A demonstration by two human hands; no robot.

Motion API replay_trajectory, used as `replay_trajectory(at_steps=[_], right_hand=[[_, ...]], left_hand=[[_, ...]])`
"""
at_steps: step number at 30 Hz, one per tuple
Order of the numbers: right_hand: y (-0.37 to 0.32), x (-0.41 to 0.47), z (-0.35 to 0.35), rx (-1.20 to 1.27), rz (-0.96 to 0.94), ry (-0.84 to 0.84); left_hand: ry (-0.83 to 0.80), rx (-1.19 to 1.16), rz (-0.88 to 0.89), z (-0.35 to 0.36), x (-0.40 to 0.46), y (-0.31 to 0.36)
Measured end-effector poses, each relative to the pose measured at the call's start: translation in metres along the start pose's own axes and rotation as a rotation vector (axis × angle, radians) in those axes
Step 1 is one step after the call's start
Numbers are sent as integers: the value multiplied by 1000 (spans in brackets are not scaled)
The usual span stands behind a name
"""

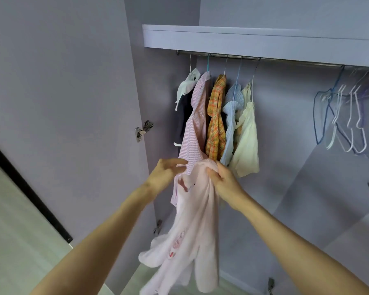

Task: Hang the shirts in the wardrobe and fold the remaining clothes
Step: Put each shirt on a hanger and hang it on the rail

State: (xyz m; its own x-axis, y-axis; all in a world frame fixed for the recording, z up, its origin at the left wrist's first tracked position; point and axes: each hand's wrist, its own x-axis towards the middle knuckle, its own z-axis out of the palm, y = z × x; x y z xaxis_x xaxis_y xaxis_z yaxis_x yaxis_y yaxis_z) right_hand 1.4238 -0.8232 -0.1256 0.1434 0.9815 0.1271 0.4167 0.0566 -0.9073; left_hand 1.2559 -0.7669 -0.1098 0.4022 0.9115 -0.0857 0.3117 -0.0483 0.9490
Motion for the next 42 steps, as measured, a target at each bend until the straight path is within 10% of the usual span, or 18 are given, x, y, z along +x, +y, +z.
replay_trajectory(at_steps=[6, 13, 19, 31, 42], right_hand=[[-26, 9, -18, 134, -118, -49], [-44, 4, -66, 337, -127, 64], [-40, -9, -109, 271, -129, 304], [27, -38, -193, -356, 175, 657], [51, 41, -238, -224, 232, 660]], left_hand=[[-263, 239, 53, 14, -3, -51], [-57, 10, 320, 41, 19, -40], [-443, 342, 407, 71, 32, -36], [-316, 197, 189, 81, 72, 40], [-70, -43, 345, 117, 123, 111]])
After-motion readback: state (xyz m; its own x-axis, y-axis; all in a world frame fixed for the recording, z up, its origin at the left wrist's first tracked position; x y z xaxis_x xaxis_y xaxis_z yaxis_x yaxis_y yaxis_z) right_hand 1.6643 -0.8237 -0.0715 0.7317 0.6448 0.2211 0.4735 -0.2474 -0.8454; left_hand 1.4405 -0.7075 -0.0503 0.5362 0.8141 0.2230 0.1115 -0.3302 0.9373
